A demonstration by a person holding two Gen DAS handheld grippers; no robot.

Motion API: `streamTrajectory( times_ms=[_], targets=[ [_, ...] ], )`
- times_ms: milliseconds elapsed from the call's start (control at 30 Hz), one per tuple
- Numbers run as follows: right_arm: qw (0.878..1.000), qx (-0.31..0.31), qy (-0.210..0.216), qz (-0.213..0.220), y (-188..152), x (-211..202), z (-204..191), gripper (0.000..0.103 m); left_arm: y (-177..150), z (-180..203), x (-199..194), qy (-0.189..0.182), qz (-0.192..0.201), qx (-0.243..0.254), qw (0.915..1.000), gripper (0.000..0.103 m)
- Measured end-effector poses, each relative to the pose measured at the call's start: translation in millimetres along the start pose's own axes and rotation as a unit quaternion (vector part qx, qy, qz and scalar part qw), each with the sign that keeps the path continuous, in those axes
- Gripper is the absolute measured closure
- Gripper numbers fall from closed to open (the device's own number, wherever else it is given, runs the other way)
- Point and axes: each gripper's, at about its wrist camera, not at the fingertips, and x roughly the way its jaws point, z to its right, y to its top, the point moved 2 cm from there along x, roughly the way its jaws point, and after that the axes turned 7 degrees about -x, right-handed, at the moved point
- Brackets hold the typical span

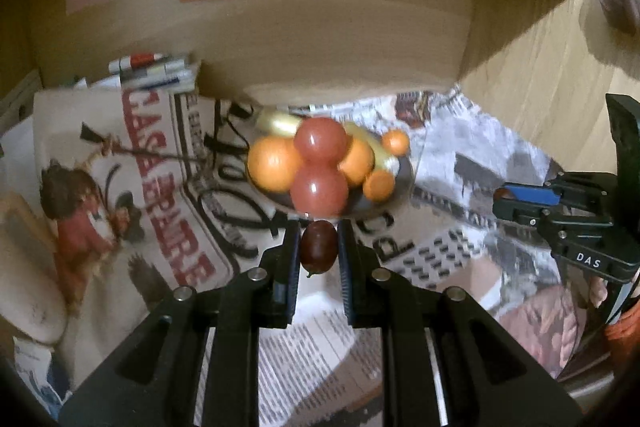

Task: Organize fruits
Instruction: 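Grasp the small dark red fruit from the newspaper with left tool while right tool grasps another, then place both small dark red fruits onto the plate and open both tools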

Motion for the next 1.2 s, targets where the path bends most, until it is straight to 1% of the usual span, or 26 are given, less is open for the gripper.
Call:
streamTrajectory(
  times_ms=[200, 500, 700, 867, 933, 1200],
  targets=[
    [1.000, -0.012, 0.004, 0.019, 27, 10, 3, 0.085, 25, 2, 9, -0.010, 0.010, -0.002, 0.9999, 0.085],
    [1.000, -0.016, 0.015, 0.013, 48, 38, 17, 0.085, 45, 26, 39, -0.037, -0.004, 0.012, 0.9992, 0.085],
    [1.000, -0.009, 0.025, 0.011, 60, 54, 33, 0.085, 66, 38, 57, -0.036, 0.002, 0.019, 0.9992, 0.085],
    [0.999, -0.008, 0.034, 0.009, 69, 67, 39, 0.085, 86, 38, 74, -0.026, 0.003, 0.022, 0.9994, 0.085],
    [0.999, -0.008, 0.034, 0.008, 72, 74, 39, 0.085, 93, 36, 84, -0.015, 0.001, 0.023, 0.9996, 0.085],
    [0.999, -0.004, 0.039, 0.001, 82, 101, 33, 0.085, 99, 20, 111, 0.002, -0.016, 0.007, 0.9999, 0.085]
  ],
)
